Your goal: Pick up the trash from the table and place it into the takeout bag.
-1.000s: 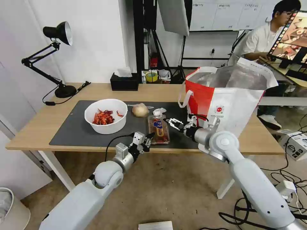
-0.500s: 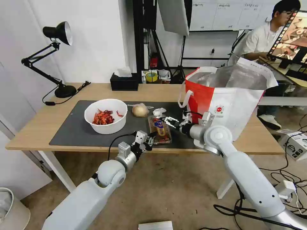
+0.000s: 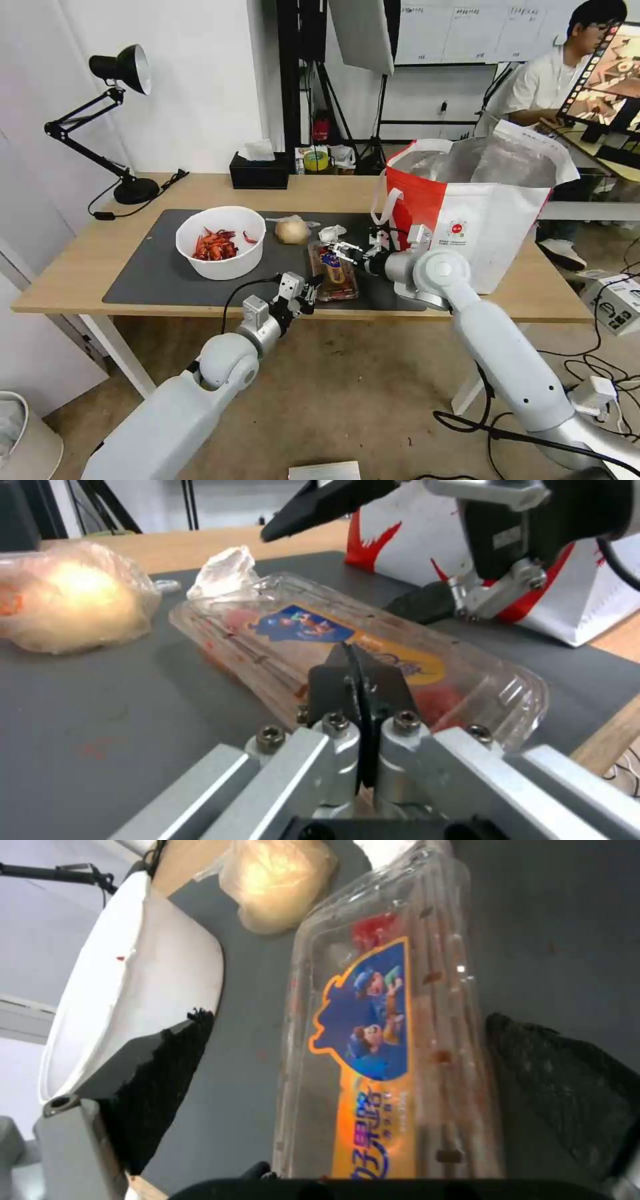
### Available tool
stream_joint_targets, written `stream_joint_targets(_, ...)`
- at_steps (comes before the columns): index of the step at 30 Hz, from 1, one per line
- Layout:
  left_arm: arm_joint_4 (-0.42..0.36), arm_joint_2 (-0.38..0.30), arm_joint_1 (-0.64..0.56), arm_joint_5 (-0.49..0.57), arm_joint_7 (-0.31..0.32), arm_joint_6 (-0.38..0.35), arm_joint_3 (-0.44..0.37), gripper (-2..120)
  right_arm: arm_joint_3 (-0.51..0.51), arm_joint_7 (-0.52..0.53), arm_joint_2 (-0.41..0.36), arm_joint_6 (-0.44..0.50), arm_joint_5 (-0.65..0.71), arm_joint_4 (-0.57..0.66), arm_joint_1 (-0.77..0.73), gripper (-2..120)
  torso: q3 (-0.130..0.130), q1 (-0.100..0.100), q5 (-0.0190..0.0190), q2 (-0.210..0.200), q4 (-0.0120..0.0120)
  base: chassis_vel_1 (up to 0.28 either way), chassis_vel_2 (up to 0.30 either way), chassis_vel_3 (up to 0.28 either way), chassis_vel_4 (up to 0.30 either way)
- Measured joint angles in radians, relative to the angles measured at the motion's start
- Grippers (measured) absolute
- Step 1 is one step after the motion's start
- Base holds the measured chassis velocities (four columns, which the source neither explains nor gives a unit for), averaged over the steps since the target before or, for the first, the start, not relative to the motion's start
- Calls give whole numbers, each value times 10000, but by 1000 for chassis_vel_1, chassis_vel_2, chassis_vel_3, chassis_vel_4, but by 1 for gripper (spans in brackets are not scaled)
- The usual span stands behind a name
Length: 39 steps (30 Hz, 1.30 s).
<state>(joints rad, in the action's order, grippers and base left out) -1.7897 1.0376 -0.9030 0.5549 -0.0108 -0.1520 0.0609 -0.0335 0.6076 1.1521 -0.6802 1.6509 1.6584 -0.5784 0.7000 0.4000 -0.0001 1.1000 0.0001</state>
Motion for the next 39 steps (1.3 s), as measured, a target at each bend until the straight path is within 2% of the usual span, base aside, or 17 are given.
stream_joint_targets(8,-44,-4,-79,11,-8,27,-49,0,73,332,263,-196,41,-215,79,100,0,0,0,0,0,0,0,0,0)
stream_joint_targets(28,-122,0,-96,30,-30,79,-47,0,161,82,424,-414,7,-648,211,100,0,0,1,0,-1,0,0,0,0)
stream_joint_targets(34,-196,10,-145,19,-31,83,-52,0,263,85,365,-414,2,-681,253,86,0,-1,0,0,-2,0,0,0,0)
stream_joint_targets(36,-251,-12,-154,18,-31,86,-86,0,273,97,314,-414,1,-683,264,75,0,0,1,0,-1,0,0,0,0)
stream_joint_targets(37,-251,-12,-154,18,-31,86,-86,0,273,97,314,-414,1,-683,264,75,0,0,1,0,-1,0,0,0,0)
stream_joint_targets(39,-306,-33,-195,18,-34,90,-146,0,272,103,268,-414,-11,-667,236,65,0,-1,1,0,-1,0,0,0,0)
